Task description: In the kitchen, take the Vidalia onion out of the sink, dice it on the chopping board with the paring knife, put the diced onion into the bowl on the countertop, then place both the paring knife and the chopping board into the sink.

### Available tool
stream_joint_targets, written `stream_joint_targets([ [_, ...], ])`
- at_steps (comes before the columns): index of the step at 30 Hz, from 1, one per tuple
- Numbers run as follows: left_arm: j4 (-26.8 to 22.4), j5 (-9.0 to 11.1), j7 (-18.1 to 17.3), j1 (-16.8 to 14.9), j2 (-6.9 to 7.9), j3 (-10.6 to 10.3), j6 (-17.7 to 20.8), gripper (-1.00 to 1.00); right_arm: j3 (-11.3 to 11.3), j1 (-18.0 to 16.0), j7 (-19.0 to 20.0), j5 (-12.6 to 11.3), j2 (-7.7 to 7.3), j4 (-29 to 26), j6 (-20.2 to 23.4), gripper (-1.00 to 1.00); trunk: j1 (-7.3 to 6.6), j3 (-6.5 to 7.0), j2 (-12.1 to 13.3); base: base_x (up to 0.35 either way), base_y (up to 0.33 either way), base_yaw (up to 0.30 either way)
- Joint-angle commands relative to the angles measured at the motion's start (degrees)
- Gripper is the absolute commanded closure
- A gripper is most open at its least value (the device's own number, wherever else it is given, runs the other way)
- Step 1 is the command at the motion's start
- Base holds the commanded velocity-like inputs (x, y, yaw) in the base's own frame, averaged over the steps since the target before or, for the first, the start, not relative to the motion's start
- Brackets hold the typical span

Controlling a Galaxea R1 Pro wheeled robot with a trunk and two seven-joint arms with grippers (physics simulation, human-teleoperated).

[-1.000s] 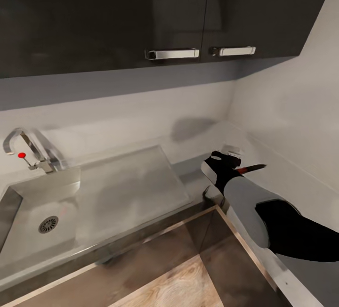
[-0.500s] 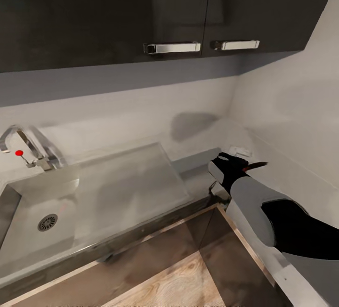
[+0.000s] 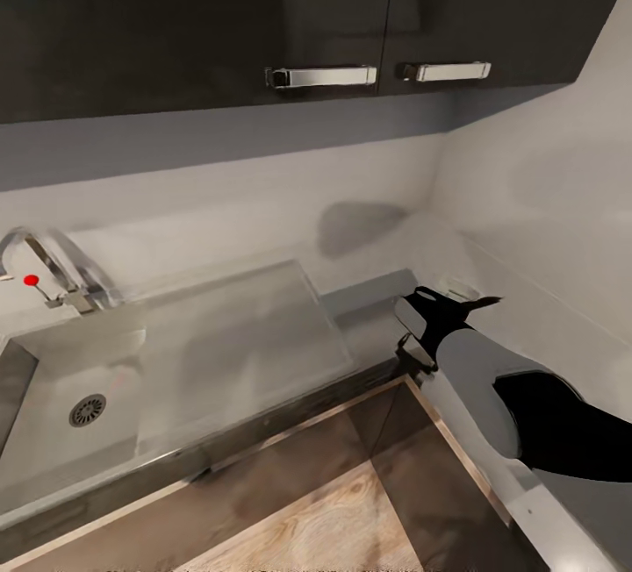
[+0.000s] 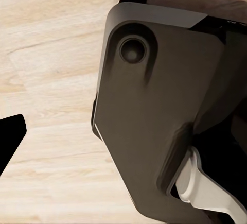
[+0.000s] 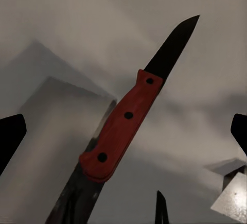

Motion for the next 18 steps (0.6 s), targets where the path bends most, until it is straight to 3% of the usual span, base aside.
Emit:
stream_joint_targets([
  [1,0.1,0.4,0.2,-0.1,-0.01,0.1,0.1,-1.0,0.5,-0.1,-0.2,-0.6,0.02,0.0,-0.3,-1.0,0.03,-0.2,-0.1,0.0,0.0,0.0],
  [12,0.1,0.4,0.2,-0.1,-0.01,0.0,0.0,-1.0,0.5,-0.1,-0.1,-0.6,0.12,0.0,-0.3,-1.0,0.03,-1.2,-0.1,0.133,0.0,0.0],
  [18,0.1,0.4,0.2,-0.1,-0.01,0.0,0.0,-1.0,0.4,-0.1,-0.1,-0.7,-0.14,0.0,-0.3,-1.0,0.03,-1.74,-0.1,0.031,0.0,0.0],
])
